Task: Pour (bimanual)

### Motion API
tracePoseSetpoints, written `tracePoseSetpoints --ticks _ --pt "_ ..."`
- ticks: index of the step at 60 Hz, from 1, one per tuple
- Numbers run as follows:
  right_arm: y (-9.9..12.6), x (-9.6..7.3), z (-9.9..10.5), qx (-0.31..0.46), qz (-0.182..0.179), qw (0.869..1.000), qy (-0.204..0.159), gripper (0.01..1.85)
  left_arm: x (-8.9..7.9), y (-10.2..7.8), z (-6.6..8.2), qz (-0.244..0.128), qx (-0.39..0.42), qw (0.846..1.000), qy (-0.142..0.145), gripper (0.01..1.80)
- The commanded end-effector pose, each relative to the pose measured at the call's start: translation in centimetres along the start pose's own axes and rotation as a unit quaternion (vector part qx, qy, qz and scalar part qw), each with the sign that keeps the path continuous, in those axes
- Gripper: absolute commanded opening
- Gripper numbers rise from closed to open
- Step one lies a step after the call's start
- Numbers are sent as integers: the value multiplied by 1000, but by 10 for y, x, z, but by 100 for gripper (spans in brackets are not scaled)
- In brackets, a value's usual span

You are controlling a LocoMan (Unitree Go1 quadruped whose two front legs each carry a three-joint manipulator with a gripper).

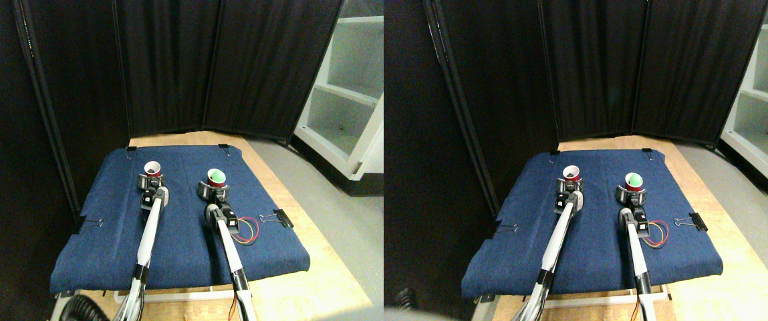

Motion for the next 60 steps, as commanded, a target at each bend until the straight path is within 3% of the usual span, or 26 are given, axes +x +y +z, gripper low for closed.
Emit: tracePoseSetpoints --ticks 1,12,15,21,23,26,45,60 --pt "5 3 0 2 22 1000 -2 102 4 9 0 16 17 1000 -11 91" --pt "4 3 0 0 20 1000 -3 101 4 9 1 18 29 999 -19 92" --pt "4 3 0 4 20 1000 -7 93 5 10 1 18 33 999 -23 86" --pt "6 3 0 -16 16 999 -32 59 8 10 3 16 46 998 -42 33" --pt "6 3 0 -16 15 999 -36 55 8 10 3 16 48 998 -45 33" --pt "7 2 -1 -20 13 998 -58 34 6 8 2 19 54 997 -55 33" --pt "8 -2 0 -19 25 998 -47 33 1 8 2 15 64 996 -57 33" --pt "21 -13 -3 -41 47 998 -29 33 -7 5 1 6 73 997 -22 33"
